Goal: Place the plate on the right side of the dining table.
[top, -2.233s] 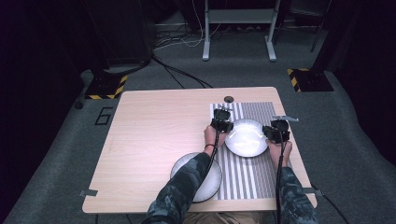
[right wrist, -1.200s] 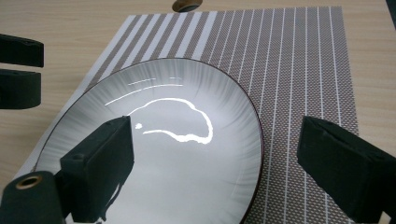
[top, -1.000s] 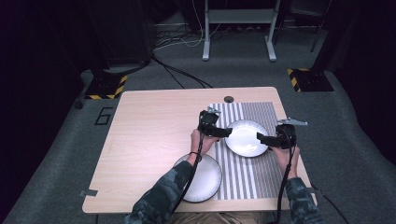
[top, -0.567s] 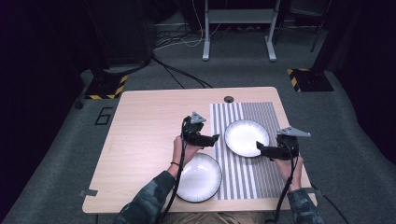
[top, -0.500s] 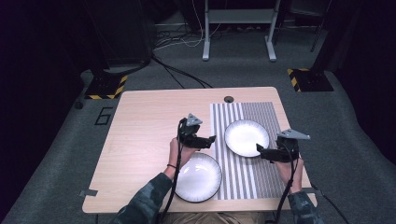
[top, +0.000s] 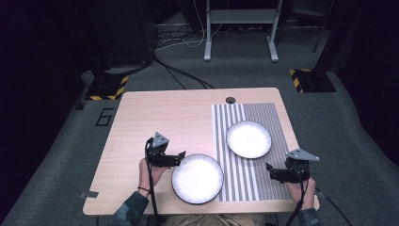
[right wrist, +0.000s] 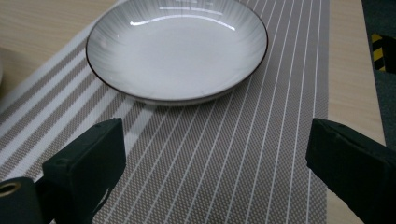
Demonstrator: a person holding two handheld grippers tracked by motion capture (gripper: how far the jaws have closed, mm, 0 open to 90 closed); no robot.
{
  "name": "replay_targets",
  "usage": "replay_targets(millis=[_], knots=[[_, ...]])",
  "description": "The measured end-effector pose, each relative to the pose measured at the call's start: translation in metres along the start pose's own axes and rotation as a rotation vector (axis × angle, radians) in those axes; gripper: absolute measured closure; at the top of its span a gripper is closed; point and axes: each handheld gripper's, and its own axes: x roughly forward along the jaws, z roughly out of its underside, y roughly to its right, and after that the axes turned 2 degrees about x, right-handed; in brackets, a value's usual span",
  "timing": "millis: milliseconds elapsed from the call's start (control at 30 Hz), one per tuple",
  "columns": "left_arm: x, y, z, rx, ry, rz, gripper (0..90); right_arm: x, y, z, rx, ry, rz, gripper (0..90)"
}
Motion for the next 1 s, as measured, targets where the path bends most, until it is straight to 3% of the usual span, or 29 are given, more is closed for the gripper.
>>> replay_targets(millis=[167,467,533,633,833,1000], knots=[[-0.007,-0.016,0.030,-0.058,-0.020,-0.040,12.7,0.006,0.007,0.020,0.006,-0.048,0.035,3.2],[-0.003,-0.028,0.069,-0.099,-0.082,-0.111,11.7,0.017,0.013,0.038,-0.006,-0.107,0.091,0.4],[-0.002,-0.028,0.074,-0.104,-0.086,-0.119,11.7,0.021,0.014,0.041,-0.004,-0.123,0.105,0.0],[0.001,-0.028,0.078,-0.109,-0.093,-0.132,11.5,0.024,0.018,0.045,0.047,-0.121,0.077,0.0],[0.001,-0.027,0.078,-0.113,-0.096,-0.139,10.6,0.024,0.019,0.045,0.043,-0.123,0.073,0.0],[0.003,-0.024,0.077,-0.080,-0.116,-0.164,10.2,0.024,0.019,0.045,0.044,-0.123,0.073,0.0]])
